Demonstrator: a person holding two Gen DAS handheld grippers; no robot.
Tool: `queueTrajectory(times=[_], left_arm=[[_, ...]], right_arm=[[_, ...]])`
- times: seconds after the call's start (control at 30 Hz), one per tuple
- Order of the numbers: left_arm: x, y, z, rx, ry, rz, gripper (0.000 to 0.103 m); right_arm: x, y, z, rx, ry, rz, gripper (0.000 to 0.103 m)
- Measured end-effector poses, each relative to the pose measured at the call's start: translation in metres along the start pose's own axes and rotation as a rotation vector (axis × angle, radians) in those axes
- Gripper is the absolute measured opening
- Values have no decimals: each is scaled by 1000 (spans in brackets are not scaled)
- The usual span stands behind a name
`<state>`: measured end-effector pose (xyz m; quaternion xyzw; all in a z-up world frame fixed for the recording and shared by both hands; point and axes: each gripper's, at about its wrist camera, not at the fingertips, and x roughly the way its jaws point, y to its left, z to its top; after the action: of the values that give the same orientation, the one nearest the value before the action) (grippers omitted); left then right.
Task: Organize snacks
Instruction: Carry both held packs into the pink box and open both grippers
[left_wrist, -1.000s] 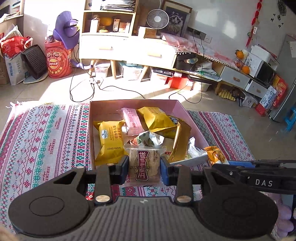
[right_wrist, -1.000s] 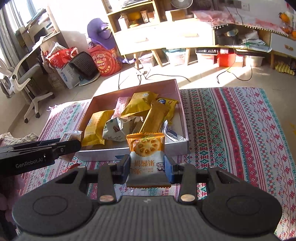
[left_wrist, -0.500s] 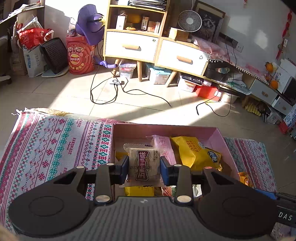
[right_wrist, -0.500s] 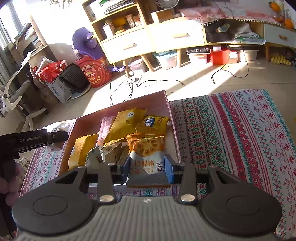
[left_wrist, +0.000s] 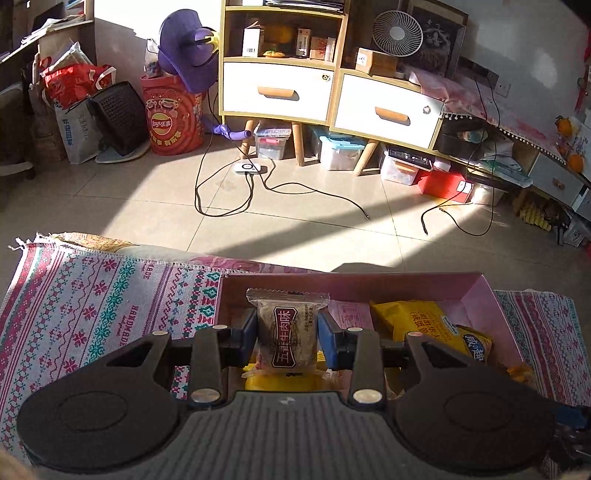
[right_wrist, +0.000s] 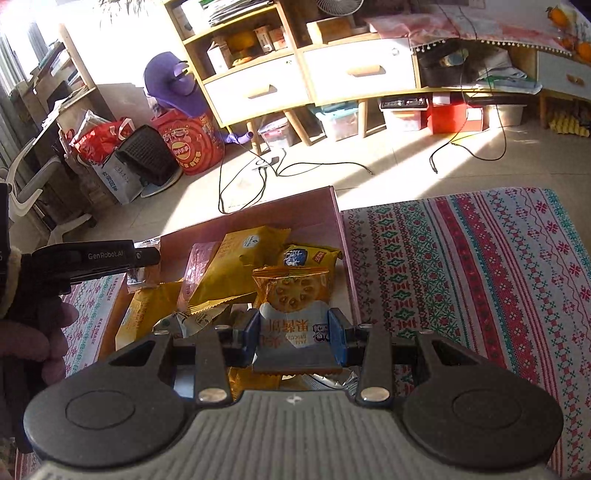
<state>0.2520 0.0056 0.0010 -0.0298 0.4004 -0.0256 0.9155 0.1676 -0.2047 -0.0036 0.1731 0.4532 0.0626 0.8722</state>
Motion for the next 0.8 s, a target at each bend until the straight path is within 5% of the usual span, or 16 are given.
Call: queueTrajectory(times=[0.07,0.17,0.6,0.8], left_arm=[[0,-2,1,11,-15,1,45],[-1,-3,1,10,-30,-5,54],[-23,0,-12,46,-10,-34,81],[-45,6,-29,56,17,-63,83]], right_arm=[[1,0,0,-1,-2,-2,40],[1,-4,1,18,-5,-2,56],[-19,-2,2,14,-19,15,72],[-35,6,-4,0,-16,25,78]])
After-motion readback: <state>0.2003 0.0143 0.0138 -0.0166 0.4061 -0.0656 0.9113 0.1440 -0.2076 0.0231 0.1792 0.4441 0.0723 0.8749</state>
